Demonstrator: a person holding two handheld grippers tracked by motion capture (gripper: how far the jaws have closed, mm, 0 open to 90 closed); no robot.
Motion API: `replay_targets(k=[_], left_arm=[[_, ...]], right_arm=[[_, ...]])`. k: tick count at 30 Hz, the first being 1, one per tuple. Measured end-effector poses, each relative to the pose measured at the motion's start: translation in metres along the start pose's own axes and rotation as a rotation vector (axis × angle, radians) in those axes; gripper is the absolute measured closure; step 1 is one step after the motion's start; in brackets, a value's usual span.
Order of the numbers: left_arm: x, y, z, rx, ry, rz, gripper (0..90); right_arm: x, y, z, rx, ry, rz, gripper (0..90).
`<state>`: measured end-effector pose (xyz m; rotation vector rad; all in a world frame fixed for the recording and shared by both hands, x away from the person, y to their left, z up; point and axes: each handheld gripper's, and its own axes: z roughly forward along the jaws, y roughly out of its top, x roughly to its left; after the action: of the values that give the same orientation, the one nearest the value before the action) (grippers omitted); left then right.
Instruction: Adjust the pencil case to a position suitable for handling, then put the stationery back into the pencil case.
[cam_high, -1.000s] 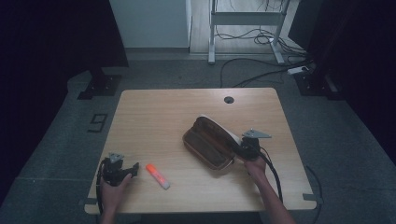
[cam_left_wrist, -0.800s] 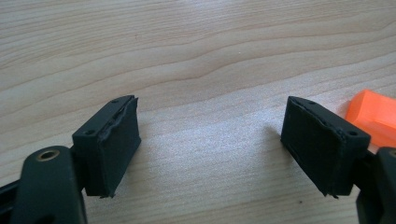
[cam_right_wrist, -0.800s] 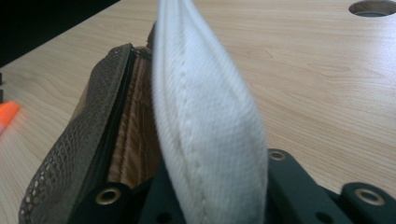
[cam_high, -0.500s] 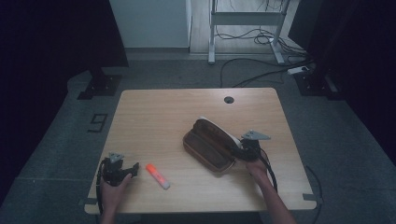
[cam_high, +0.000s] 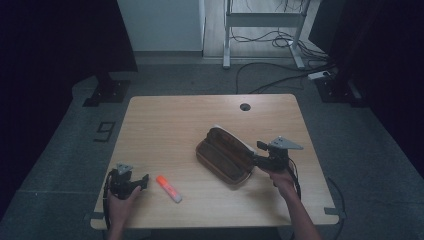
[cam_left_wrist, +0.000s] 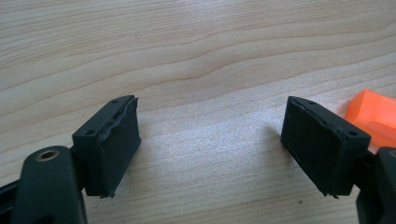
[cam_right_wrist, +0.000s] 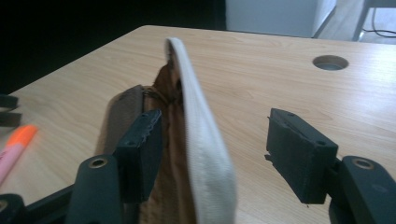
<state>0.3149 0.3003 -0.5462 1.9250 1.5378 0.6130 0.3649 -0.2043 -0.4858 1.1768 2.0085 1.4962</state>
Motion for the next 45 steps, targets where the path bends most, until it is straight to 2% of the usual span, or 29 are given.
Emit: replay_targets(k=[6, 14, 19, 23, 33, 40, 41, 44, 45], left_arm=[[0.000, 0.000, 0.000, 0.000, 0.000, 0.000, 19.3], [0.000, 0.000, 0.000, 0.000, 0.000, 0.000, 19.3], [0.000, 0.000, 0.000, 0.000, 0.000, 0.000, 19.3], [0.000, 0.000, 0.000, 0.000, 0.000, 0.000, 19.3], [0.000, 0.000, 0.000, 0.000, 0.000, 0.000, 19.3], [0.000, 0.000, 0.000, 0.000, 0.000, 0.000, 19.3], [0.000, 0.000, 0.000, 0.000, 0.000, 0.000, 19.3], [0.000, 0.000, 0.000, 0.000, 0.000, 0.000, 19.3], [0.000, 0.000, 0.000, 0.000, 0.000, 0.000, 19.3]], right_arm=[[0.015, 0.006, -0.004, -0.014, 0.010, -0.044, 34.5], [0.036, 0.008, -0.001, -0.006, 0.067, -0.080, 35.4], [0.052, 0.003, 0.010, 0.031, 0.113, -0.102, 37.0], [0.061, 0.000, 0.016, 0.044, 0.148, -0.101, 37.2], [0.080, -0.005, 0.029, 0.076, 0.177, -0.134, 37.2], [0.092, -0.009, 0.038, 0.105, 0.198, -0.137, 37.6], [0.099, -0.012, 0.042, 0.115, 0.208, -0.140, 37.7], [0.104, -0.014, 0.046, 0.125, 0.218, -0.145, 37.7], [0.110, -0.015, 0.051, 0.136, 0.226, -0.151, 37.7]])
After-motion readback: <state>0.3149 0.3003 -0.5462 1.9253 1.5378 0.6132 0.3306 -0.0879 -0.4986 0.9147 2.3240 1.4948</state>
